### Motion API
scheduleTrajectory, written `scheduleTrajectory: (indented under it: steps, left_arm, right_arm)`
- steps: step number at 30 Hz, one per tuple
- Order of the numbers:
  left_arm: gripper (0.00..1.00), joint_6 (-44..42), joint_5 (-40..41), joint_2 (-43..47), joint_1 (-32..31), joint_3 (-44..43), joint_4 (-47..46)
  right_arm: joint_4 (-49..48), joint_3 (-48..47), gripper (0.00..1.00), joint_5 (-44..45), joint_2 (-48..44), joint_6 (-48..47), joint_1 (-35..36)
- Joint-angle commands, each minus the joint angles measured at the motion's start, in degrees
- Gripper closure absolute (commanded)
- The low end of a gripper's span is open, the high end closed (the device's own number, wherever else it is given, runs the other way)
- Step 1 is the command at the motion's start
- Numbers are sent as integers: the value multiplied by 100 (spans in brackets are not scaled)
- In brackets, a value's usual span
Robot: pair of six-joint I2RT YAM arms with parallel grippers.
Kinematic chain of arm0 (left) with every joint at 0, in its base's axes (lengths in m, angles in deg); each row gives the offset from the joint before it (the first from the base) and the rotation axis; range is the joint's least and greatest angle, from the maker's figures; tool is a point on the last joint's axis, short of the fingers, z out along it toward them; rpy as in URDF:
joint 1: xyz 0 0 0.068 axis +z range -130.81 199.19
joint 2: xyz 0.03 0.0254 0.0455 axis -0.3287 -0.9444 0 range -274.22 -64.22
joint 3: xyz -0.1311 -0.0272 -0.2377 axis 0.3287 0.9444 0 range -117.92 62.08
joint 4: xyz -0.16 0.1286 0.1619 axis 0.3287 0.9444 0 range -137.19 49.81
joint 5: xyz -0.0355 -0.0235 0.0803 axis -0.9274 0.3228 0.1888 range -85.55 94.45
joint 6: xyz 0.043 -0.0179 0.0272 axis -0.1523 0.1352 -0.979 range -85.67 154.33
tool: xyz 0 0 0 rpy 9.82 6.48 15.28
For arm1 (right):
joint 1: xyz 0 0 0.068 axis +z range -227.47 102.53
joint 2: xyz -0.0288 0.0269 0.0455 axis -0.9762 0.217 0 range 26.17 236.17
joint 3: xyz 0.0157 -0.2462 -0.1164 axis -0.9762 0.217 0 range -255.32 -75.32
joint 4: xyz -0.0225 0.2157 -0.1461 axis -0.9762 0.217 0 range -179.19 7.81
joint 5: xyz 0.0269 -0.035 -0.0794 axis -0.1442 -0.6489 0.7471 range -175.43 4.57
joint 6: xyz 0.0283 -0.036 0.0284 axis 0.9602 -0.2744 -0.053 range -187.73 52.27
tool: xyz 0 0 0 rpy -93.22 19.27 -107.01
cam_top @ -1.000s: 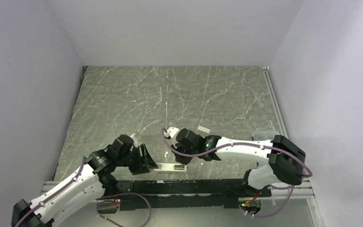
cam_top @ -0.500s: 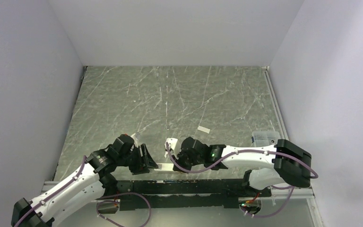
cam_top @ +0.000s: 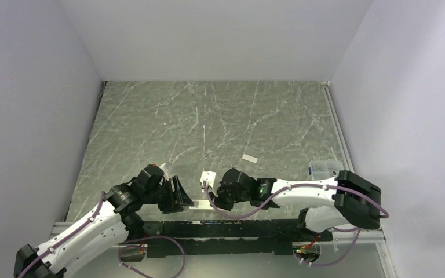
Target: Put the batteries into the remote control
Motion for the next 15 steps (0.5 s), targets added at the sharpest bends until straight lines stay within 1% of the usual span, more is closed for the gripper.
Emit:
scheduleTrajectory:
  steps: [1, 15]
  left_arm:
    - [38, -11, -44, 56, -27, 16, -52]
    - [38, -38, -21, 71, -20, -1, -15]
  right_arm:
    - [-116, -235, 100, 54, 160, -414, 27]
    - [-35, -312, 100, 61, 305, -688, 18]
